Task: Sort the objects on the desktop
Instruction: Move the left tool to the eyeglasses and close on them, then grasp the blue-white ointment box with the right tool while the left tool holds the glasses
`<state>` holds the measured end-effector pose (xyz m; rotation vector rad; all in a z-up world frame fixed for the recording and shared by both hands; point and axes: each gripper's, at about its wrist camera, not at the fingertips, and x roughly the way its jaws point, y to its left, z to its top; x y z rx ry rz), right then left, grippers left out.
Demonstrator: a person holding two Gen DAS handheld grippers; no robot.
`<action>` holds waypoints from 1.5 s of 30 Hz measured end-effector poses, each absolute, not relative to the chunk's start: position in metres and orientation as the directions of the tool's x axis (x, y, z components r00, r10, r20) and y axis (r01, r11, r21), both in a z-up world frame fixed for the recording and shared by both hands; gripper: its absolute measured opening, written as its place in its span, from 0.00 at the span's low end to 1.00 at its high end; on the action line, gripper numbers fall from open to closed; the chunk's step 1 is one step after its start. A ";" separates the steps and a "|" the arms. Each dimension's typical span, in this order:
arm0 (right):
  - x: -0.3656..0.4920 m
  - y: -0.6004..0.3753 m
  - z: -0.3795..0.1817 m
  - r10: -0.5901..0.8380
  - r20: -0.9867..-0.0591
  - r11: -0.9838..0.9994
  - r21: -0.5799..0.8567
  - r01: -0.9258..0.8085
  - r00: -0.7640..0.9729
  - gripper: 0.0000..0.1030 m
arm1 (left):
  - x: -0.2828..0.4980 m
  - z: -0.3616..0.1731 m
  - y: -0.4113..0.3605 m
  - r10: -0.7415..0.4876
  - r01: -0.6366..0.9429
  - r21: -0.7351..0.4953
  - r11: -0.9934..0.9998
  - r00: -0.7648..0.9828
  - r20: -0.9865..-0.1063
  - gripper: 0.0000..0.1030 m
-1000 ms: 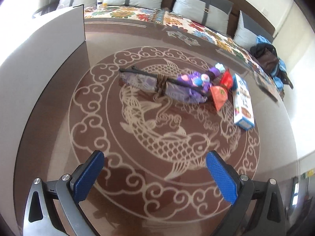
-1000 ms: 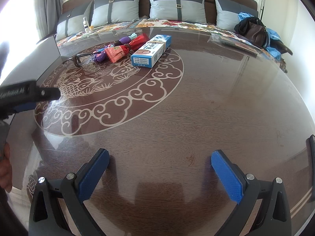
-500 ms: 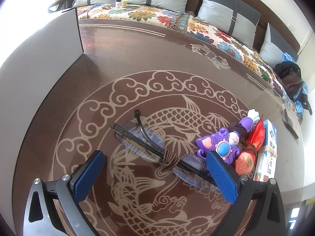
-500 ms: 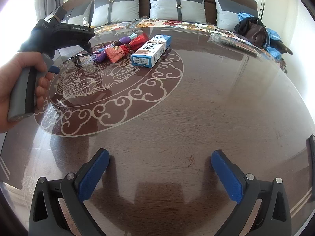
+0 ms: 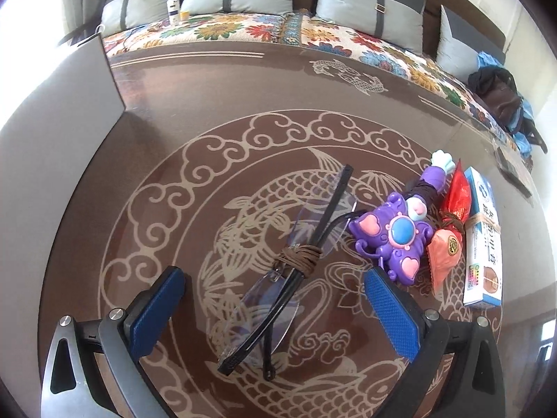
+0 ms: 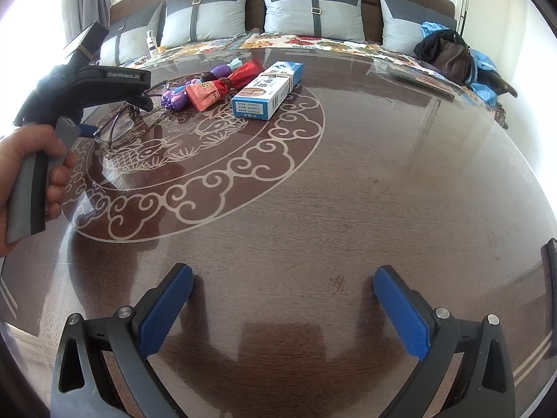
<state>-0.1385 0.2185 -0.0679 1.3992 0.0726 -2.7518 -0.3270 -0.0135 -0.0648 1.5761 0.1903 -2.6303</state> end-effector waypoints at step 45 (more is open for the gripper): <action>-0.138 0.218 -0.068 -0.025 -0.808 -0.998 -0.019 0.068 -0.589 1.00 | -0.167 -0.071 -0.034 0.072 -0.130 0.001 -0.992 -0.555 -0.829 1.00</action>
